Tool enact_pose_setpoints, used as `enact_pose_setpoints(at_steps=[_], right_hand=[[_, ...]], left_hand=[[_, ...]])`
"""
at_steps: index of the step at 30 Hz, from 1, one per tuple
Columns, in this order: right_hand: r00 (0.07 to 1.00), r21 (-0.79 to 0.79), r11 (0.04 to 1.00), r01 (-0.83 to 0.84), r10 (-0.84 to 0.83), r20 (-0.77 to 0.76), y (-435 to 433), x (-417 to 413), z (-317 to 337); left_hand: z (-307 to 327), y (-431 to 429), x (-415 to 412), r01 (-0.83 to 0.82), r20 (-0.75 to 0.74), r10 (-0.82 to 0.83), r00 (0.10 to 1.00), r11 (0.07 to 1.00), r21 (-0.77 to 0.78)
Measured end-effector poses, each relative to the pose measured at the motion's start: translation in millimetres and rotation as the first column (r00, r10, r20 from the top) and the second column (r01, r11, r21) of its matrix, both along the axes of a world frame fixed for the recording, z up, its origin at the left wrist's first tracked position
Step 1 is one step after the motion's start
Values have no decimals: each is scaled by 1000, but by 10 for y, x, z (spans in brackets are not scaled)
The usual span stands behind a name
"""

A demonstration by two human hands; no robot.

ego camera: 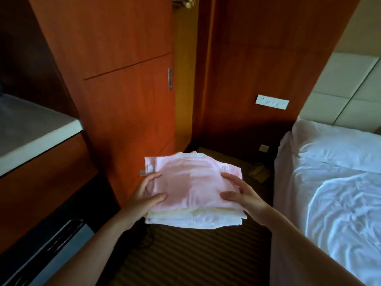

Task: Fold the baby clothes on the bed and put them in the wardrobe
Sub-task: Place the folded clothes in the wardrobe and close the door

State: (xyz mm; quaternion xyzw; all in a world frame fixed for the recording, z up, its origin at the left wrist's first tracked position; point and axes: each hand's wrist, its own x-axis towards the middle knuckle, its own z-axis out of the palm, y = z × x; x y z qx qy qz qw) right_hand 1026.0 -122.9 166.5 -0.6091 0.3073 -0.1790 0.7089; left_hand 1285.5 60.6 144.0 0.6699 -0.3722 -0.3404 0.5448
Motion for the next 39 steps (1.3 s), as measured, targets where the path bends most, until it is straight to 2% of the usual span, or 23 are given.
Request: enact_pose_setpoints(at_steps=[5,10,20,30,39], right_hand=[[995,-24,995,98,-98,-22,-735,342,66],[993,-15,994,112,-113,-23,-1348,638,81],[997,0,997,72,-72,-25,-3020,1195,20],[993,-81,991,-104,99,-66,-5309,1698,164],[961,-41,969,-243,234,-150,-6788,2545,-11]], left_hand=[[67,-916,473,68,22,-68,997,997,-22],[62,-1618,792,93,12,-92,996,995,-46],[-6,-3146,1198,4,19,-3,1000,999,-42],[-95,-5056,1479,-139,27,139,990,990,13],[-169,-6228,1953,-293,-18,294,955,954,64]])
